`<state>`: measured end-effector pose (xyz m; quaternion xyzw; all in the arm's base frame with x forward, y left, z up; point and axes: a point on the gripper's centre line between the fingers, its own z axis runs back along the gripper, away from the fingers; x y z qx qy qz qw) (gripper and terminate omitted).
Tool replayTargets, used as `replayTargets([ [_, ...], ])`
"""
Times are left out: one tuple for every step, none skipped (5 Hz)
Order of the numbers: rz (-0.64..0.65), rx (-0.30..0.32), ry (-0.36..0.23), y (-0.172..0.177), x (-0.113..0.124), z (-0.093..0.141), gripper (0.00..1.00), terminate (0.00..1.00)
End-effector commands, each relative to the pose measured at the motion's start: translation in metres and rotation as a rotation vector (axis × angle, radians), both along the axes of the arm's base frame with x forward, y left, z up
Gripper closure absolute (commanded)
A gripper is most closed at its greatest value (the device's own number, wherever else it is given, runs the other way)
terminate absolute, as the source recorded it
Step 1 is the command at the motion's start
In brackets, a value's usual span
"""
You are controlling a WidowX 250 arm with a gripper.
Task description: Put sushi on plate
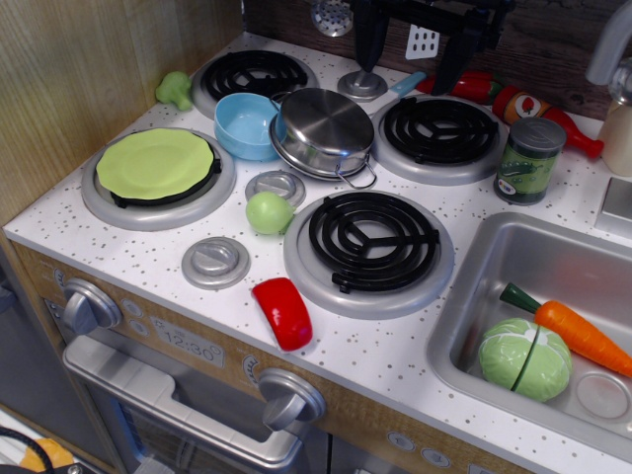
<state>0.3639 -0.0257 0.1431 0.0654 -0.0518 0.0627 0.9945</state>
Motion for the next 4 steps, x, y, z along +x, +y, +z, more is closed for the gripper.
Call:
replayTargets([
  [0.000,0.000,0.000,0.000,0.000,0.000,0.00,0.00],
  [0.246,0.056,-0.058,-0.001,-0.020,-0.003,0.00,0.00],
  [0.468,0.085,-0.081,0.005,-0.053,-0.009,0.00,0.00],
  [0.601,0.078,-0.081,0.013,-0.082,-0.015,0.00,0.00],
])
